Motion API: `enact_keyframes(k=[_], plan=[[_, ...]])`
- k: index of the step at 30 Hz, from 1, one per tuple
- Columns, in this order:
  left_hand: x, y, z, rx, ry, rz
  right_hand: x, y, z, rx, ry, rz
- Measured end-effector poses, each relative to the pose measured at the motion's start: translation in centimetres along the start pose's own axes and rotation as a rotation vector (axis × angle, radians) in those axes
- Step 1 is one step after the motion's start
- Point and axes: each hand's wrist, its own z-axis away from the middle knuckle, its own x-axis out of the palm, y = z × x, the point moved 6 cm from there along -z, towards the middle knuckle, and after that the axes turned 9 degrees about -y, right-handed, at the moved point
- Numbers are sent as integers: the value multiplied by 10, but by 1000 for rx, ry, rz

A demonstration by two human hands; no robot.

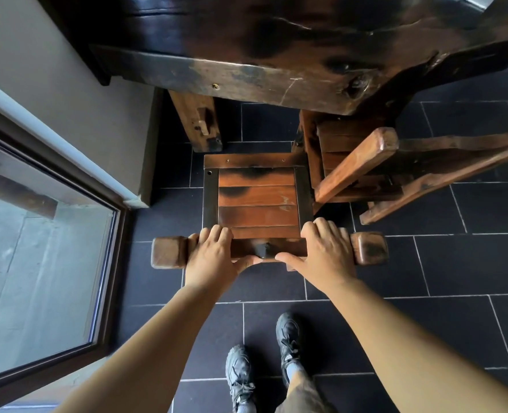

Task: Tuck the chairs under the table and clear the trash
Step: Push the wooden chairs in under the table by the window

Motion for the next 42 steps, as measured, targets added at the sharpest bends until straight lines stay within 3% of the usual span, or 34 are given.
enact_keyframes(k=[42], plan=[[-45, -17, -206, -59, -44, 73, -29, 35, -209, -79, 57, 19]])
